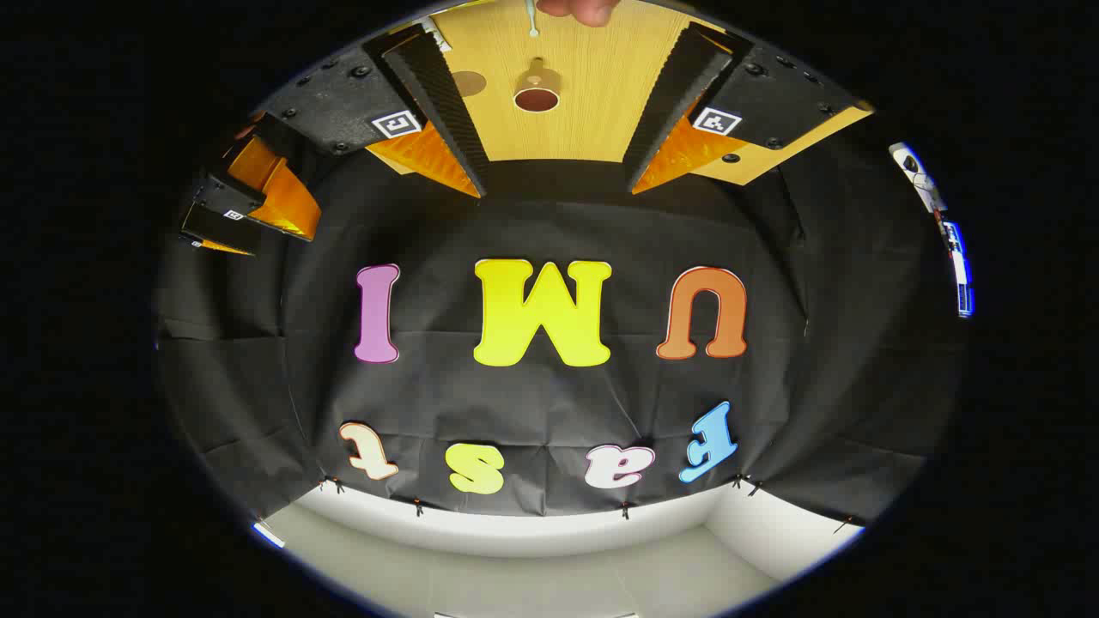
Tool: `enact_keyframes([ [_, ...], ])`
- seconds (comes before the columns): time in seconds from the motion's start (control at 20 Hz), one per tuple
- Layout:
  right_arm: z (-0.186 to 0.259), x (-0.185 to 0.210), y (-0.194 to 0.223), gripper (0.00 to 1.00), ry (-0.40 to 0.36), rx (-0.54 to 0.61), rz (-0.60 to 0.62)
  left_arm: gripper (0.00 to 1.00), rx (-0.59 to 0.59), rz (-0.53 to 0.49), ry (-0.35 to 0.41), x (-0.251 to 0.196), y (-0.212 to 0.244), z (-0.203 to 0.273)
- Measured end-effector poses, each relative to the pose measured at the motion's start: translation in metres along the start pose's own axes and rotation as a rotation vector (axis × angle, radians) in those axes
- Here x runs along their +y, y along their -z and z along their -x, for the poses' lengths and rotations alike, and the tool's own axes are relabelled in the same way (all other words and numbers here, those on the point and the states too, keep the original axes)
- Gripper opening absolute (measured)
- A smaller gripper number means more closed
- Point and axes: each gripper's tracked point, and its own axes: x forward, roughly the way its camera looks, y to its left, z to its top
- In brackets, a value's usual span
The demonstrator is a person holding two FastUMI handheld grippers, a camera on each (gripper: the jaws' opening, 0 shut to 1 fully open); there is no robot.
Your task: Put the toothbrush and toothpaste on the desktop into the cup, then pick up the cup and place it on the coaster on the desktop.
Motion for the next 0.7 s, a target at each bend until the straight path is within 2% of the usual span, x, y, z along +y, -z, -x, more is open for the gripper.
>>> enact_keyframes([
  [0.25, -0.003, 0.0, 0.01, 0.97, -0.015, 0.027, 0.003, 0.98, 0.003, -0.012, -0.011, 0.001, 0.001, 0.0],
  [0.3, -0.004, 0.0, 0.01, 0.97, -0.018, 0.026, 0.006, 0.92, 0.005, -0.014, -0.014, 0.001, 0.002, -0.001],
  [0.35, -0.006, -0.001, 0.01, 0.97, -0.019, 0.023, 0.01, 0.98, 0.007, -0.018, -0.019, 0.002, 0.003, -0.001],
  [0.7, -0.012, -0.006, 0.02, 0.97, -0.019, 0.042, 0.022, 0.98, 0.013, -0.029, -0.03, 0.0, 0.008, -0.006],
])
